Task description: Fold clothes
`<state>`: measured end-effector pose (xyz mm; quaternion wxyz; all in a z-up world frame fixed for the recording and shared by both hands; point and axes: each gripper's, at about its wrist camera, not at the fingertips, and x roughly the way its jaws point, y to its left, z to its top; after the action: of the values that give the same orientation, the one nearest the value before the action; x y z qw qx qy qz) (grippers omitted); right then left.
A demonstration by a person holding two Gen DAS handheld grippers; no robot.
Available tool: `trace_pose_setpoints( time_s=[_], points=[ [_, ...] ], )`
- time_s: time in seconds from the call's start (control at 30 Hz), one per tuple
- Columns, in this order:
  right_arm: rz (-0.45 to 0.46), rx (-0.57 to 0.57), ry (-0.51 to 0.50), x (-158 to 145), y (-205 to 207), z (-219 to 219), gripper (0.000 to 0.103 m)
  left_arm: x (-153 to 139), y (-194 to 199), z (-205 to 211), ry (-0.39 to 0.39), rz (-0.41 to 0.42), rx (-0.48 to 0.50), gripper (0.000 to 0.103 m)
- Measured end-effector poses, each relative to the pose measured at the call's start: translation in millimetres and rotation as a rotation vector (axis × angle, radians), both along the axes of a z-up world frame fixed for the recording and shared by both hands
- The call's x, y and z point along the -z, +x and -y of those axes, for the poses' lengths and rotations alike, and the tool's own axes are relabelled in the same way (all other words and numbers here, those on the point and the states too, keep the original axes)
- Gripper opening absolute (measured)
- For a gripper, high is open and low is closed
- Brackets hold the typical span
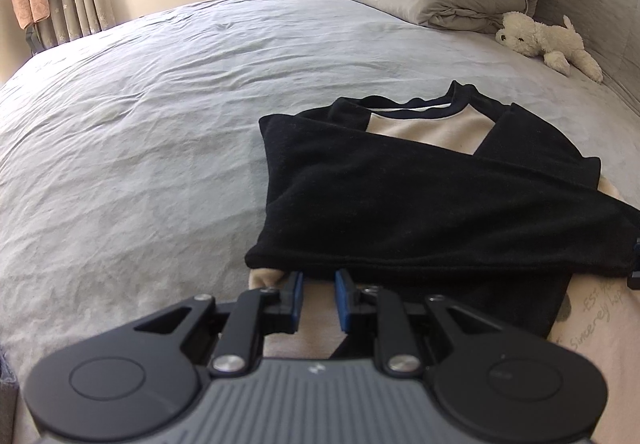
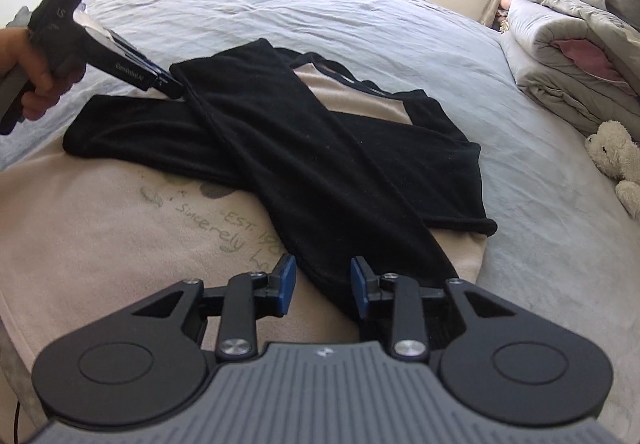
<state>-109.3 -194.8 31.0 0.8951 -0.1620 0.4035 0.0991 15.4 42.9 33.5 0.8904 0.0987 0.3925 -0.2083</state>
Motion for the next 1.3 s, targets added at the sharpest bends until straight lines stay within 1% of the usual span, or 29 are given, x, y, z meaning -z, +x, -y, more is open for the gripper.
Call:
trace_pose_setpoints(
  time_s=[0.03,0.07,0.1,0.17,0.2,0.27,0.37,0.43,0.47,0.5,0.53,0.63,0.7,0.73,0.83,0.87,0.93,1.03,1.07,1.13,1.17,1.2,1.23,1.3],
  points=[
    [-0.017,0.015,-0.033,4.8,1.9,0.1,0.029,0.1,0.4,-0.3,-0.001,-0.001,-0.002,0.019],
    [-0.027,0.021,-0.035,6.7,1.6,1.6,0.015,0.1,0.8,-0.5,-0.002,-0.003,-0.004,0.019],
    [-0.021,0.024,-0.016,4.2,0.1,3.4,0.01,0.0,0.9,-0.7,-0.001,-0.003,-0.006,0.019],
    [0.007,0.027,0.038,-5.0,-4.2,7.8,0.008,-0.4,1.3,-1.8,0.0,-0.005,-0.012,0.019],
    [0.028,0.027,0.072,-11.3,-7.1,10.7,0.008,-0.5,1.8,-2.9,0.0,-0.006,-0.017,0.019],
    [0.036,0.019,0.148,-20.3,-11.2,17.1,0.008,-0.6,2.5,-4.9,-0.001,-0.009,-0.023,0.019],
    [-0.044,-0.023,0.097,-10.1,-11.3,12.7,0.008,-0.6,4.2,-6.5,-0.005,-0.015,-0.029,0.019],
    [-0.083,-0.028,0.0,3.2,-9.6,4.1,0.009,-0.6,5.0,-6.6,-0.006,-0.018,-0.031,0.019],
    [-0.082,-0.037,-0.025,5.9,-10.4,0.2,0.011,-0.6,5.4,-6.9,-0.008,-0.019,-0.032,0.019],
    [-0.079,-0.05,-0.014,3.9,-11.8,0.0,0.013,-0.6,5.8,-7.2,-0.009,-0.02,-0.033,0.019],
    [-0.075,-0.064,0.004,1.0,-13.3,0.6,0.017,-0.7,6.2,-7.7,-0.01,-0.021,-0.034,0.019],
    [-0.101,-0.071,0.028,0.3,-16.6,6.5,0.018,-0.7,7.1,-9.9,-0.014,-0.024,-0.04,0.017],
    [-0.119,-0.074,0.044,0.2,-18.7,10.7,0.023,-1.0,8.1,-11.4,-0.019,-0.029,-0.045,0.016],
    [-0.126,-0.083,0.033,1.8,-20.0,10.5,0.026,-1.1,8.6,-12.2,-0.022,-0.032,-0.048,0.016],
    [-0.125,-0.11,0.051,-1.3,-24.9,12.0,0.027,-1.7,9.1,-13.0,-0.023,-0.034,-0.05,0.015],
    [-0.119,-0.108,0.071,-4.2,-26.1,15.1,0.028,-1.8,9.0,-13.4,-0.022,-0.033,-0.051,0.014],
    [-0.081,-0.055,0.111,-12.3,-25.9,25.7,0.028,-2.4,9.1,-15.1,-0.025,-0.036,-0.055,0.013],
    [0.001,0.077,0.182,-25.8,-18.4,45.8,0.028,-2.6,11.6,-18.9,-0.042,-0.049,-0.069,0.011],
    [0.02,0.133,0.22,-29.9,-14.7,54.4,0.028,-2.6,12.3,-19.8,-0.048,-0.054,-0.073,0.011],
    [0.028,0.204,0.244,-31.2,-9.6,63.1,0.028,-2.5,13.0,-20.4,-0.055,-0.057,-0.077,0.011],
    [0.021,0.214,0.227,-29.3,-7.7,62.7,0.028,-2.5,13.0,-20.4,-0.057,-0.058,-0.078,0.011],
    [0.004,0.2,0.199,-26.0,-6.6,59.3,0.028,-2.7,13.0,-20.2,-0.06,-0.059,-0.08,0.011],
    [-0.022,0.161,0.183,-22.2,-7.6,53.5,0.028,-2.8,13.1,-20.0,-0.061,-0.06,-0.082,0.011],
    [-0.088,0.054,0.156,-13.4,-12.1,39.0,0.028,-2.9,12.9,-19.2,-0.058,-0.058,-0.082,0.011]
  ],
)
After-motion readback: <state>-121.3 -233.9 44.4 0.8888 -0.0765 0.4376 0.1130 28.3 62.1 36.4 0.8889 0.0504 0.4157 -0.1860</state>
